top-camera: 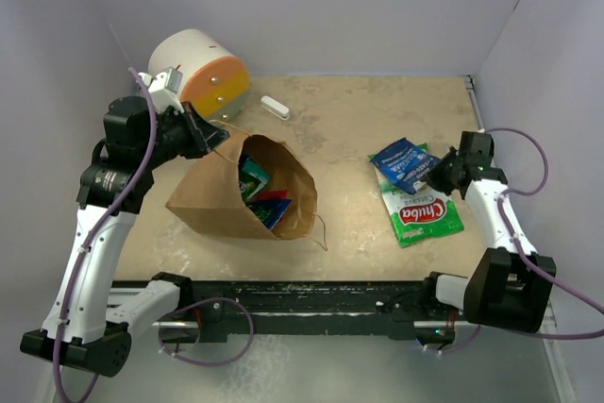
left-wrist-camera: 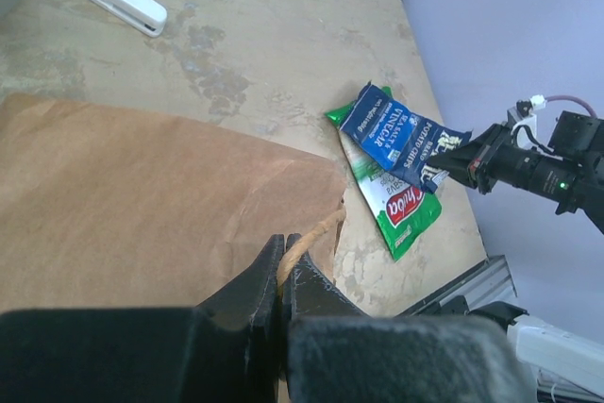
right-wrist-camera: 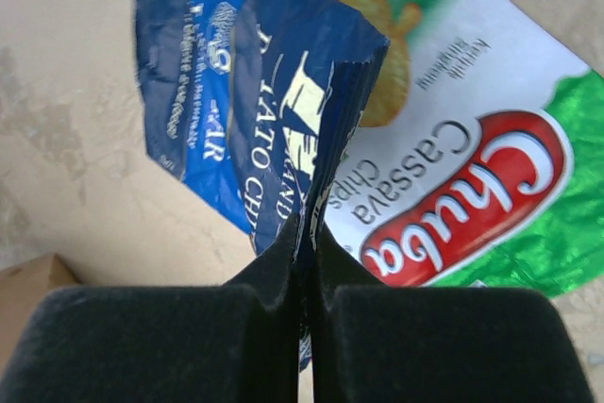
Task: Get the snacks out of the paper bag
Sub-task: Place the snack at the center of the board.
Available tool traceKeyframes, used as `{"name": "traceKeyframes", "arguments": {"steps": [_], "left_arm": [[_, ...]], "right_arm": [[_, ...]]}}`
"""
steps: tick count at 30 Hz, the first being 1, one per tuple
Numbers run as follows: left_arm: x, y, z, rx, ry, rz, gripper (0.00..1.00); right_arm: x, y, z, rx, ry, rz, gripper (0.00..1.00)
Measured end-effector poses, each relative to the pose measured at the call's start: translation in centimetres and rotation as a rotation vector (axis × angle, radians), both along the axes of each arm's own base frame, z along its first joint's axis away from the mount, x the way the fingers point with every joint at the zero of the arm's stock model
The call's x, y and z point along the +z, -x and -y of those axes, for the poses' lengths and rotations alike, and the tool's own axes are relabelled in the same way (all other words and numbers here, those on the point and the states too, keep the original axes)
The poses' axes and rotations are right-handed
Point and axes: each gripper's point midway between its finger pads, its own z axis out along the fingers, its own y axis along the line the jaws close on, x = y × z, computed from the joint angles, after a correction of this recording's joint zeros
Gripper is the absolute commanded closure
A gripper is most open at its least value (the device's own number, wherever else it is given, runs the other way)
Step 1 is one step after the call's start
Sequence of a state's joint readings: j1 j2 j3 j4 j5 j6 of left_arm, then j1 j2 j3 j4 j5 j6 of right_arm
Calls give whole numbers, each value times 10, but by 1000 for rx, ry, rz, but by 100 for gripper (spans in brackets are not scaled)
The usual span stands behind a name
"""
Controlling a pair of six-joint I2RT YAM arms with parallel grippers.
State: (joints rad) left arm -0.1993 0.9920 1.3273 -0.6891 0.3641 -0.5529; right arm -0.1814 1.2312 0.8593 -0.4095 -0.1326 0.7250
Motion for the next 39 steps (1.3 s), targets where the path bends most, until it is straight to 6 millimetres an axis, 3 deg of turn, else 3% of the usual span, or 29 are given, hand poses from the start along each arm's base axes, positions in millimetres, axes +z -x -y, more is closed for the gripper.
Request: {"name": "traceKeyframes", "arguments": {"steps": [16,19,25,27,39], "left_arm": [[-3,9,1,-14,-4,-45,100],[-7,13,2,-24,-2,-65,100],[-7,18,3,-36,5,-74,100],[-6,20,3,-39,8,-70,100],[-7,31,7,-58,45,-91,100]], "right_arm": [[-67,54,18,-223,34,-196,99],[-77,60,18,-231,32,-231,86],[-84,69,16,-240,24,-264,41],[-82,72,14,-238,17,-268,32],[-58,98,10,-203,36,-250,17]]}}
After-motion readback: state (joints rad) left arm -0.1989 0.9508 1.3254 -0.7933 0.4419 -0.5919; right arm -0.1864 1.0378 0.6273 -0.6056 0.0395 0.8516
